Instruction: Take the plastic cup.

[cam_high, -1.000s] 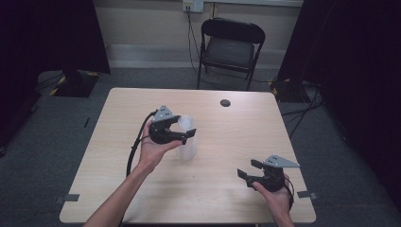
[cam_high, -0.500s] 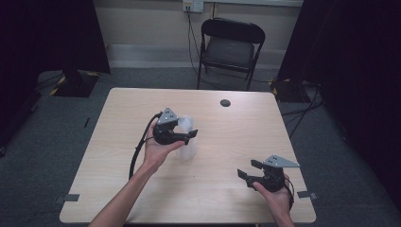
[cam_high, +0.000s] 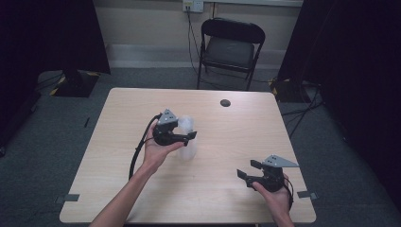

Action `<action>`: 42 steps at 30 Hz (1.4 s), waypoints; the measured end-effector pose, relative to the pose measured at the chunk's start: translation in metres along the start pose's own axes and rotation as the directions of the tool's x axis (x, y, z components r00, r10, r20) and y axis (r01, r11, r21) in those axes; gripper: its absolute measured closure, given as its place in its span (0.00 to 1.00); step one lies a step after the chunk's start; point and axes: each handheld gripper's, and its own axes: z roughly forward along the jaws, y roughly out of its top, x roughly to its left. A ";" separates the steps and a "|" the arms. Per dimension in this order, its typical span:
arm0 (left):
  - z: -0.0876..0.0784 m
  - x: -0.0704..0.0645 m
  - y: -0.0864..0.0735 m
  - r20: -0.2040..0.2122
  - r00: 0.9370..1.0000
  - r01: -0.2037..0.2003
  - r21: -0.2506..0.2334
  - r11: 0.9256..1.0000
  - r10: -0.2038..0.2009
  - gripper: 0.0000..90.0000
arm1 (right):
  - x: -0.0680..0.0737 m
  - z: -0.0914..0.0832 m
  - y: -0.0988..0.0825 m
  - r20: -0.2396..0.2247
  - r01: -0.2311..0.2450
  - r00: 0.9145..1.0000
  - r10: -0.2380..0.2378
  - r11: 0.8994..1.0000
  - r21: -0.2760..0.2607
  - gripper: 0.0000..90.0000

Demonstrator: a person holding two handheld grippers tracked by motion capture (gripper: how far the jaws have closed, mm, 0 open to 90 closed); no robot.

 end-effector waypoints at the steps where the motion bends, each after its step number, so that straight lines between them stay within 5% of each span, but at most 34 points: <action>1: 0.000 0.000 0.000 -0.003 1.000 -0.016 0.004 1.000 0.016 0.30 | 0.000 0.000 0.000 0.000 0.000 1.000 0.000 1.000 0.000 0.30; 42: -0.004 0.000 0.008 -0.001 1.000 -0.008 -0.022 1.000 0.008 0.36 | -0.001 0.002 0.000 0.006 -0.007 1.000 0.007 1.000 0.004 0.30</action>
